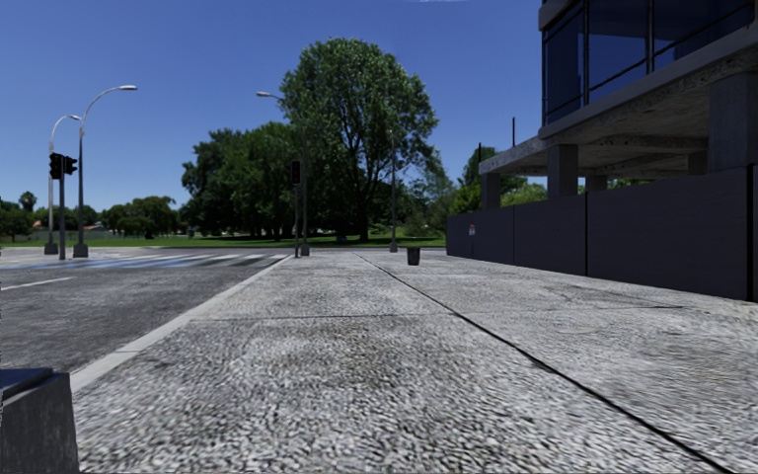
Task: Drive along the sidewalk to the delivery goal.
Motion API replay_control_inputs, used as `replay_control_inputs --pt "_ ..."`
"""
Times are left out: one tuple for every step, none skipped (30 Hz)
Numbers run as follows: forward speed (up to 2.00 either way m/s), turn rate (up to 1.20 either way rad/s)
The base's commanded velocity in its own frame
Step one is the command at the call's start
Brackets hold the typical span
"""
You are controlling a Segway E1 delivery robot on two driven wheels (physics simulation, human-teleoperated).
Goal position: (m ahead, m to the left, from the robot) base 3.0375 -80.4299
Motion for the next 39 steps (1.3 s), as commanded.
replay_control_inputs --pt "0.0 -0.61" --pt "0.0 -0.61" --pt "0.0 -0.61" --pt "0.0 -0.61" --pt "0.0 -0.61" --pt "0.0 -0.61" --pt "0.0 -0.61" --pt "0.0 -0.61" --pt "0.0 -0.61" --pt "0.0 -0.61" --pt "0.0 -0.61" --pt "0.0 -0.61" --pt "0.0 -0.61" --pt "0.0 -0.61" --pt "0.0 -0.61" --pt "0.0 -0.61" --pt "0.0 -0.44" --pt "0.0 -0.44" --pt "0.0 -0.16" --pt "0.0 0.0" --pt "0.0 0.0" --pt "0.0 0.0" --pt "0.0 0.0" --pt "0.0 0.0" --pt "0.0 0.0" --pt "0.0 0.0" --pt "0.0 0.0" --pt "0.0 0.0" --pt "0.0 0.0" --pt "0.0 0.0" --pt "0.0 0.0" --pt "0.0 0.0" --pt "0.0 0.0" --pt "0.0 0.0" --pt "0.05 0.0" --pt "0.5 0.0" --pt "0.98 0.0" --pt "1.01 0.0" --pt "1.01 0.0"
